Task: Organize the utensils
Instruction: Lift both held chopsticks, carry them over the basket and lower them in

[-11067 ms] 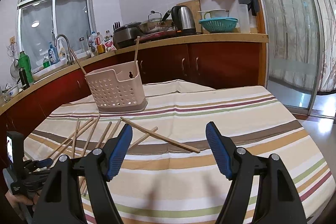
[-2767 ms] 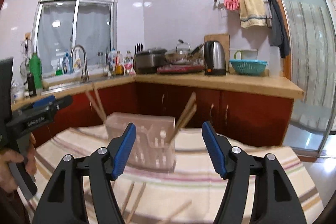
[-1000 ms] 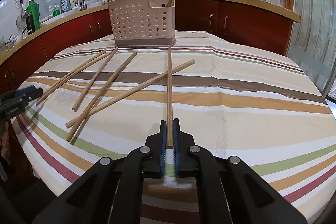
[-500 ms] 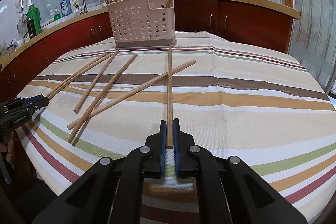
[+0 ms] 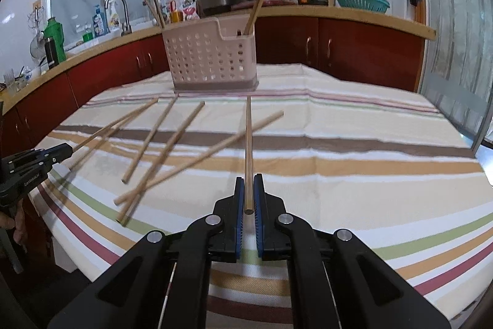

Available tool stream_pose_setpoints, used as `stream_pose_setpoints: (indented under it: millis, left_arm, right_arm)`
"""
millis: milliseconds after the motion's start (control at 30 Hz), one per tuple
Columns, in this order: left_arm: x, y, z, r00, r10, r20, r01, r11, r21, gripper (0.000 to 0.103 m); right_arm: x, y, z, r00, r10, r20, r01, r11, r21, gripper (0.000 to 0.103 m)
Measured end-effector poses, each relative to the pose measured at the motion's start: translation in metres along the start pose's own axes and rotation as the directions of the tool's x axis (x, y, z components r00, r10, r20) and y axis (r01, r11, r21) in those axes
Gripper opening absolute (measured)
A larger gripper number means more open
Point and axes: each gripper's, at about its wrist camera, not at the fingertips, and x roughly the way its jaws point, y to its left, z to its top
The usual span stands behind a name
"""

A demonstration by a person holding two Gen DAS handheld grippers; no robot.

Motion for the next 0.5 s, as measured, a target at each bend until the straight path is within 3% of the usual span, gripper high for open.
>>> stream_pose_setpoints:
  millis: [500]
  left_arm:
    - [-0.062, -0.002, 0.051, 0.975, -0.006, 0.221, 0.011, 1.0, -0.022, 0.006]
  right_arm:
    - [-0.049, 0.004, 0.042, 0.988, 0.021, 0.151, -0.02, 1.0, -0.004, 0.007]
